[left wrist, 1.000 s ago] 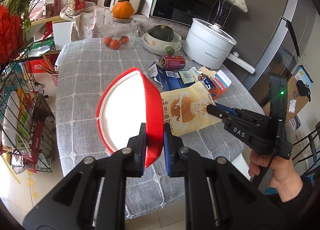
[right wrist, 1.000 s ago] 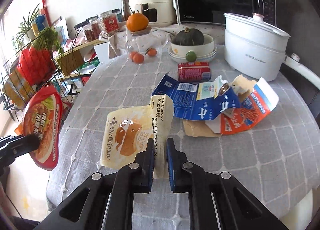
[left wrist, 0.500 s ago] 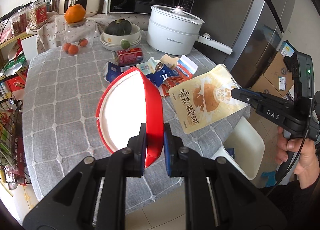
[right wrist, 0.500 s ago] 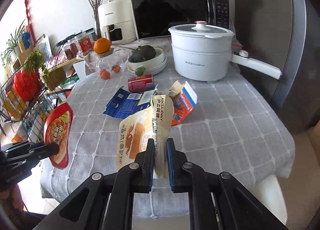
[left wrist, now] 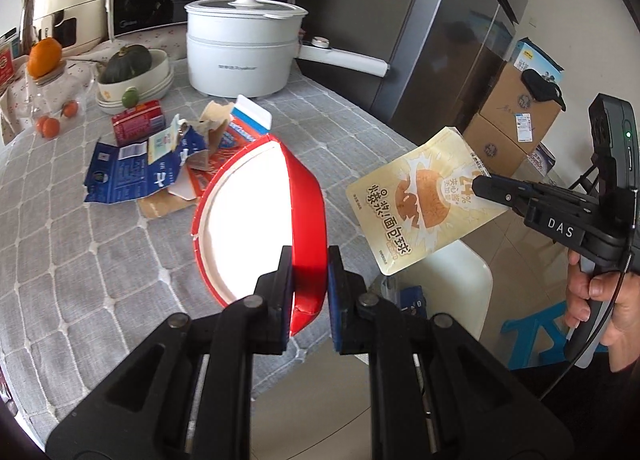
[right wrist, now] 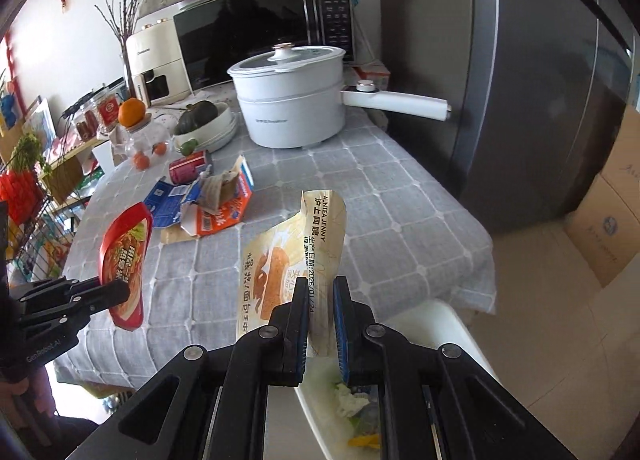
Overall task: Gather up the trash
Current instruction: 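Carry the bowl and snack bag over the white bin and release both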
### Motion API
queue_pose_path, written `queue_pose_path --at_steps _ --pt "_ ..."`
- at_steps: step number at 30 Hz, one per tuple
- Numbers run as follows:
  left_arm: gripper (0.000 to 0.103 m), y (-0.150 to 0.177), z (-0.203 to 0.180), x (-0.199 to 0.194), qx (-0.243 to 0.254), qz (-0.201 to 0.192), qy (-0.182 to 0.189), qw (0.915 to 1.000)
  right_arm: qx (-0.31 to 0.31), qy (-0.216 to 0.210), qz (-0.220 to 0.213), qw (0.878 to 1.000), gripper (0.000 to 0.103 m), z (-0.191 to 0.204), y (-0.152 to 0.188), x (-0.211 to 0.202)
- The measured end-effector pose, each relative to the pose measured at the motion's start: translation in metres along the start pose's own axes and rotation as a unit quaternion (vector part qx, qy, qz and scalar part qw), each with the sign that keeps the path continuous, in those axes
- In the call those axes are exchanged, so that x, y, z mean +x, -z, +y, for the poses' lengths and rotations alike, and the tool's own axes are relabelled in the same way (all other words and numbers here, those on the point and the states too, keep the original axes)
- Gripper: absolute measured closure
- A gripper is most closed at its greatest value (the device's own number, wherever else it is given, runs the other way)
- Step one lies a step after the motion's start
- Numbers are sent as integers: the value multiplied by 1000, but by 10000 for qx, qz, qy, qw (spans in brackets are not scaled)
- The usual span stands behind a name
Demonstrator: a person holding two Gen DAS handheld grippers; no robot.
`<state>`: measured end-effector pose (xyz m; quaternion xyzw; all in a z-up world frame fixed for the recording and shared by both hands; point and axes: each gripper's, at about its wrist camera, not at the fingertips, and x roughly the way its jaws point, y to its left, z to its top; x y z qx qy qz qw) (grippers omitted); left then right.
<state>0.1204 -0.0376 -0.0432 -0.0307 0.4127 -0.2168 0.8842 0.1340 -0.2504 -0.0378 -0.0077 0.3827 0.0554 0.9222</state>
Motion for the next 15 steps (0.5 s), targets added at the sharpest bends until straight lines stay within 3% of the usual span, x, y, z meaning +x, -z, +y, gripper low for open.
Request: queue_pose_path --at_steps 8,15 --pt "87 5 -58 34 479 199 531 9972 318 502 290 9978 91 -69 32 -10" --pt "87 10 -96 58 743 375 794 9934 694 795 993 9894 91 -119 63 6"
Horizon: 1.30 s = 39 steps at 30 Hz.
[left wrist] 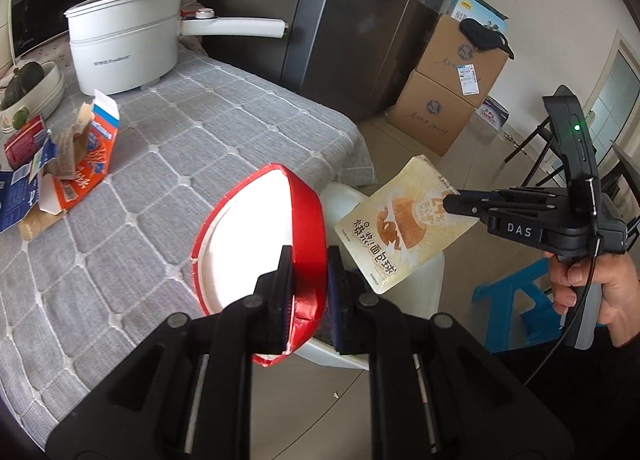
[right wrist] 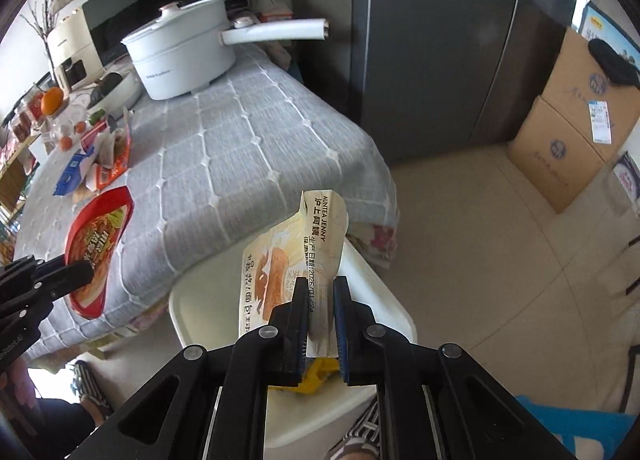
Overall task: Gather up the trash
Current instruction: 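Carry the bowl and snack bag over the white bin and release both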
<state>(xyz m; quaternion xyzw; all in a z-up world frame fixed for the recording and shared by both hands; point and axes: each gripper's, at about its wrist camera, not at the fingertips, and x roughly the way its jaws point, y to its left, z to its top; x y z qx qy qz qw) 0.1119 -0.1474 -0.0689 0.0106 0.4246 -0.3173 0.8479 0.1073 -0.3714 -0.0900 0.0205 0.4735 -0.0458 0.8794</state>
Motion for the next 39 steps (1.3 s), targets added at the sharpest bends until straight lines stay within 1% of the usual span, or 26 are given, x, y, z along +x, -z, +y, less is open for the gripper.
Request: queue_pose_path --at_steps 3,5,9,10,12,15,24,25,27,28,29,30,34,35,39 --pt "86 0 -12 11 130 89 81 9998 107 -22 322 9994 90 -11 10 19" --pt "87 1 -18 19 200 155 123 9996 169 -40 456 9988 89 -16 14 28" --pt "87 4 -28 31 314 288 216 9989 294 -78 644 9975 71 -21 16 38" --pt "86 4 -31 34 344 323 236 9986 348 -88 673 9971 70 -23 16 39" --pt "87 6 -36 40 405 382 258 9981 421 -90 649 9970 65 -28 15 37" --pt "87 8 -41 49 451 464 280 9975 484 -58 566 9972 62 -34 14 32" --pt "87 15 -46 75 464 725 285 9959 527 -10 520 9973 59 -43 20 25" --pt "83 16 -46 77 434 763 290 9957 533 3 513 9973 59 -44 20 25" --pt "64 16 -45 77 382 810 219 9957 558 25 499 9972 54 -46 21 23" --pt "46 16 -45 75 366 779 152 9962 578 27 486 9971 52 -47 22 21" --pt "36 15 -44 73 360 719 83 9967 606 21 468 9971 48 -48 22 20" --pt "34 15 -44 70 360 678 44 9970 634 10 446 9970 45 -49 23 18" --pt "22 13 -37 62 280 650 -53 9975 678 -7 367 9970 41 -51 22 12" --pt "20 13 -34 59 255 635 -78 9976 682 -10 347 9971 40 -50 21 11" --pt "18 14 -24 50 182 622 -220 9977 657 -34 302 9974 36 -43 17 7"
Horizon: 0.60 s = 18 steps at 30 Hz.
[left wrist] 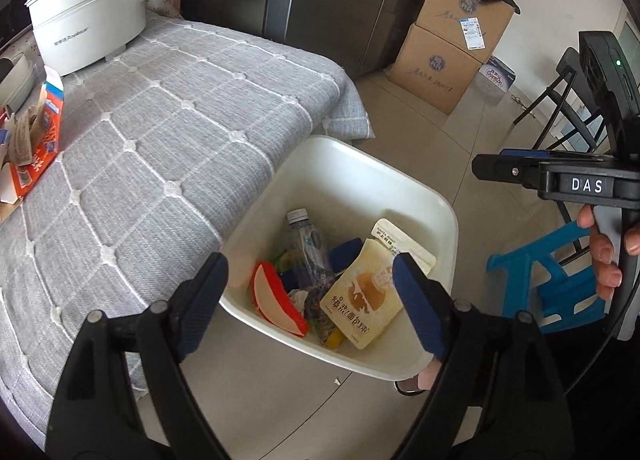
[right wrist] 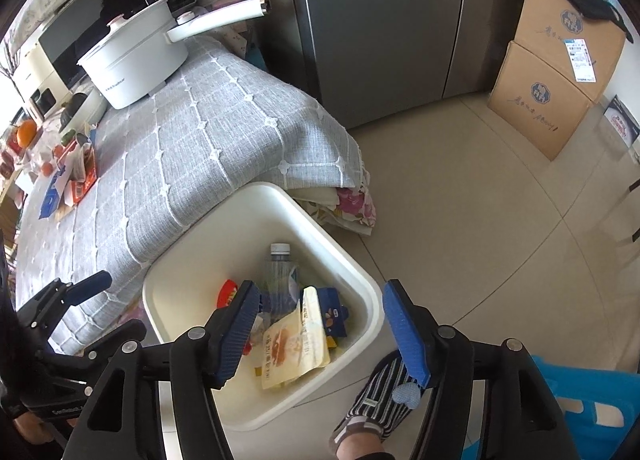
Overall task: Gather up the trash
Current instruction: 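Carry the bowl and snack bag over the white bin and release both, then move the left gripper to the table and grasp the torn blue box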
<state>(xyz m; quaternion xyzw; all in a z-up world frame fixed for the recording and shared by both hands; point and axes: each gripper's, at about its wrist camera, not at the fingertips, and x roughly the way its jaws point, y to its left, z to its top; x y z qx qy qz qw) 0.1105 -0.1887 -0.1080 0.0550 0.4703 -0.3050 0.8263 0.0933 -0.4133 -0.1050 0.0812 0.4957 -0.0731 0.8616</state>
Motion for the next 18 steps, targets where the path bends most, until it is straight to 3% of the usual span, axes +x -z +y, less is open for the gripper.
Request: queue_pose_path --at_steps 10,18 --pt "9 14 45 -43 -312 -246 -503 9979 -275 -119 -142 9995 33 46 -12 -11" --pt "7 37 107 -86 -915 -468 -1077 9889 -613 -386 -350 9968 25 111 -22 -19"
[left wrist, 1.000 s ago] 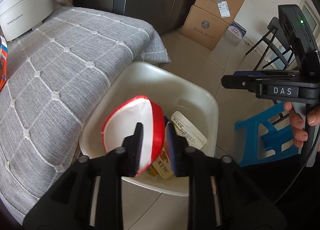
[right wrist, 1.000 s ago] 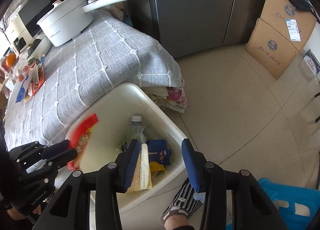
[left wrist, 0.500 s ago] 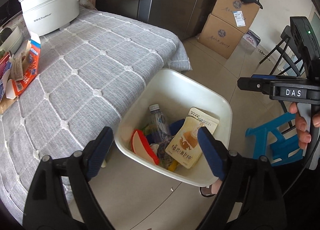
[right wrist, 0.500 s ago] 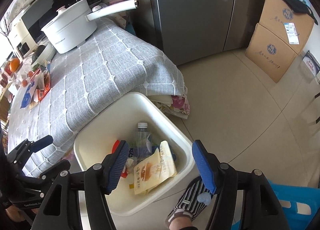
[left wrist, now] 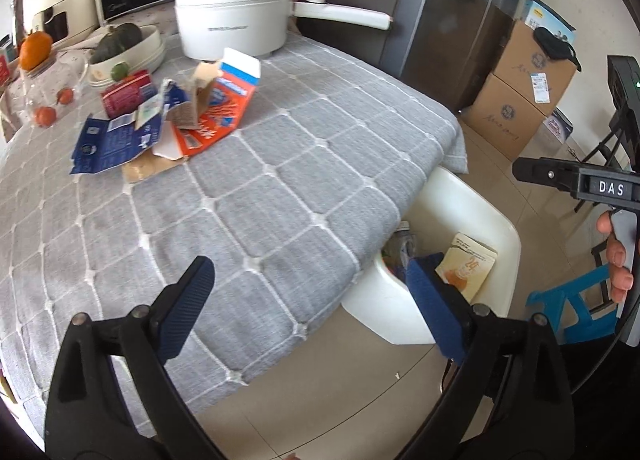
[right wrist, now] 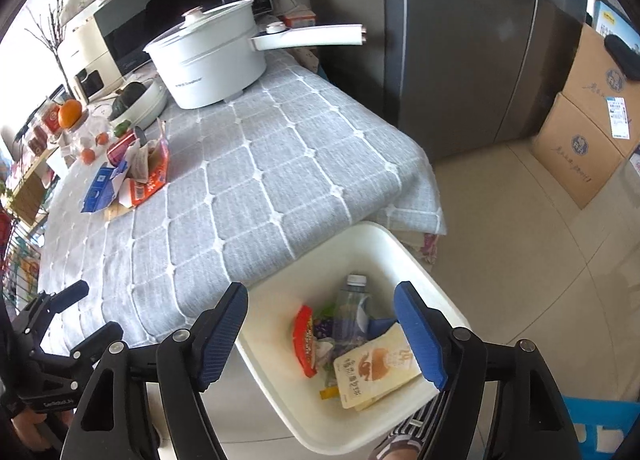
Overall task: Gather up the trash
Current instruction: 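Move the left gripper to the table and grasp the torn blue box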
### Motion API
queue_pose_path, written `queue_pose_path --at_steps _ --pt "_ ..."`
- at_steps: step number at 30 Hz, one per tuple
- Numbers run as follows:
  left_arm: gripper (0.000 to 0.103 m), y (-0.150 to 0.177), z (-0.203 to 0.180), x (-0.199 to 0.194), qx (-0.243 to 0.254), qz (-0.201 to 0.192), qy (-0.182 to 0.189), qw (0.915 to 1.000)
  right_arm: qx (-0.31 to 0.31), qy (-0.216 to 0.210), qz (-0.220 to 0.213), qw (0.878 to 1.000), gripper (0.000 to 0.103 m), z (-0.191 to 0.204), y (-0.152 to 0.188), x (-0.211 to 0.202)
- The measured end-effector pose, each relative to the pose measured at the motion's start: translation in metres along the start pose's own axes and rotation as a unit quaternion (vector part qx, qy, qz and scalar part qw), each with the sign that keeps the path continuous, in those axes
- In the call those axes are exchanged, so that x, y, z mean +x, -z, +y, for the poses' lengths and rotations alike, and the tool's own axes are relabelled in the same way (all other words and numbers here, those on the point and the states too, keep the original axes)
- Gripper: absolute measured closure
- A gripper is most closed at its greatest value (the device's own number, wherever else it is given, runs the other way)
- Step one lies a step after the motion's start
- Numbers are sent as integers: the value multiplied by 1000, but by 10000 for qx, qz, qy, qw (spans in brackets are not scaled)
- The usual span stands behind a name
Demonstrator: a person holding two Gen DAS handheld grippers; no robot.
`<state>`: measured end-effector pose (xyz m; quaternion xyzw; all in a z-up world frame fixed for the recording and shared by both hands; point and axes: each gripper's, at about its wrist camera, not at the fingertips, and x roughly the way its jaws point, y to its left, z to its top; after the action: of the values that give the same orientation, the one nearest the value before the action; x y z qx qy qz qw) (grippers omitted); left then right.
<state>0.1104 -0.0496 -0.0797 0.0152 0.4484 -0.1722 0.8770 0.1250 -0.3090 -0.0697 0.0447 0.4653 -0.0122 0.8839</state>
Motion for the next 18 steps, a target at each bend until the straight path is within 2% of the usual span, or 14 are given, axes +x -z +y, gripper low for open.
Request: queue_pose_path --at_steps 6,9,12,15,18 --pt "6 -1 56 -8 -226 -133 -523 9983 -284 -47 12 9996 24 39 -1 9" --pt "6 -13 79 -3 -258 -207 -750 9966 -353 1 22 9994 24 51 -5 16" --pt "8 -29 90 12 -79 -247 -988 9948 -425 2 49 9991 24 63 -13 26" --pt "17 -50 93 34 122 -251 -1100 9935 -531 -3 71 9986 24 73 -22 36" --pt "30 -68 93 61 369 -204 -1274 9910 -550 64 63 9984 24 78 -27 44"
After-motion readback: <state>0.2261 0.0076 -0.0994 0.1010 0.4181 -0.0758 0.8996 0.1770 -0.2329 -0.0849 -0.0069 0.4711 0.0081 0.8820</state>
